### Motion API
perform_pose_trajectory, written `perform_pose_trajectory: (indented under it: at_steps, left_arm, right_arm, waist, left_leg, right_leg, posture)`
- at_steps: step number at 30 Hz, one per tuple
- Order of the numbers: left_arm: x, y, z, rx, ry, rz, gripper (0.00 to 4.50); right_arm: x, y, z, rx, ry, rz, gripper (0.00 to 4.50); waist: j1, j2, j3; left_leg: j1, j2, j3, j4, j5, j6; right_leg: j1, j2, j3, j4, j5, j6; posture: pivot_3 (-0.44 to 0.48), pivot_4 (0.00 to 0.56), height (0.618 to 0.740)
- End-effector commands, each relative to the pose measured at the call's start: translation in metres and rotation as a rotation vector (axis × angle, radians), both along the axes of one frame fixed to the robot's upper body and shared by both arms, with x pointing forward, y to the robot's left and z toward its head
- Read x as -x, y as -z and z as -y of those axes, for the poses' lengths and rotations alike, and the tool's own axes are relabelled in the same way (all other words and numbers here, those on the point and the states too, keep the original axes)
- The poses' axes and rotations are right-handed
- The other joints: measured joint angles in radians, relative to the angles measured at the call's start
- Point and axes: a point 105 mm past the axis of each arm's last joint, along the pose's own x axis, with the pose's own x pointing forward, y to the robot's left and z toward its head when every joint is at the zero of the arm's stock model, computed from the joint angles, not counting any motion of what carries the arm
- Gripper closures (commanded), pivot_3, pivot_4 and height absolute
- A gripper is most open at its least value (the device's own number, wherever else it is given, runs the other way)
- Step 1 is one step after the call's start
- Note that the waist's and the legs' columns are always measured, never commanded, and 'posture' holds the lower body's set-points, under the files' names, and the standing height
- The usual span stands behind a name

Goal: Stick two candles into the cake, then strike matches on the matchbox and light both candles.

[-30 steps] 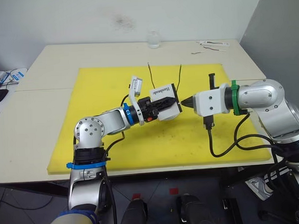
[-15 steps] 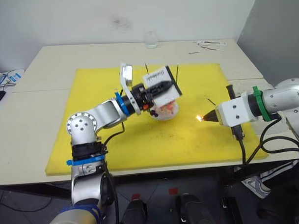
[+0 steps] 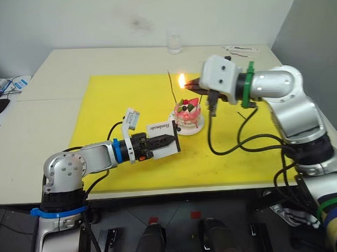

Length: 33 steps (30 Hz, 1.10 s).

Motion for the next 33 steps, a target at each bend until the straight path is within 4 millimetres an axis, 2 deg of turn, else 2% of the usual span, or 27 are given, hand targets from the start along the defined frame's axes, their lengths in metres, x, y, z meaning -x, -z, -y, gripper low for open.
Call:
perform_pose_trajectory:
  at_steps: [1,8,14,18,24,33]
  left_arm:
    - [0.001,-0.008,0.004,0.012,0.004,0.062,4.5]
    - [0.002,-0.007,0.005,0.019,-0.005,0.067,4.5]
    - [0.002,-0.007,0.006,0.022,-0.002,0.071,4.5]
    - [0.002,-0.008,0.008,0.023,0.004,0.073,4.5]
    - [0.003,-0.009,0.009,0.025,0.005,0.074,4.5]
    - [0.003,-0.008,0.008,0.02,-0.002,0.073,4.5]
  right_arm:
    - [-0.014,-0.012,-0.001,-0.056,0.09,0.038,4.48]
    - [-0.035,-0.016,-0.005,-0.074,0.17,0.086,4.48]
    - [-0.046,-0.007,-0.015,-0.074,0.173,0.09,4.48]
    - [-0.052,-0.01,-0.024,-0.091,0.169,0.105,4.48]
    - [-0.058,-0.012,-0.027,-0.109,0.181,0.124,4.48]
    - [-0.056,-0.011,-0.03,-0.106,0.163,0.12,4.48]
  waist:
    - [0.0,0.0,0.0]
    - [-0.006,0.0,0.0]
    - [-0.009,0.0,0.0]
    - [-0.009,0.0,0.0]
    - [-0.008,0.0,0.0]
    - [-0.009,0.0,0.0]
  left_leg:
    - [0.0,0.0,0.0,0.0,0.0,0.0]
    - [0.0,0.001,0.001,-0.001,0.0,0.0]
    - [0.0,0.001,0.001,-0.001,0.0,0.0]
    - [0.0,0.001,0.001,-0.001,0.0,0.0]
    - [0.0,0.0,0.001,-0.001,0.0,0.0]
    - [0.0,0.001,0.001,-0.001,0.0,0.0]
  right_leg:
    - [0.0,0.0,0.0,0.0,0.0,0.0]
    - [-0.001,0.001,0.0,0.001,0.0,-0.001]
    - [-0.001,0.001,0.001,0.001,0.0,0.0]
    - [-0.001,0.001,0.001,0.001,0.0,0.0]
    - [-0.001,0.001,0.0,0.001,0.0,-0.001]
    - [-0.001,0.001,0.001,0.001,0.0,0.0]
  posture:
    - [0.0,0.15,0.74]
    - [0.0,0.15,0.74]
    - [0.0,0.15,0.74]
    - [0.0,0.15,0.74]
    - [0.0,0.15,0.74]
    - [0.0,0.15,0.74]
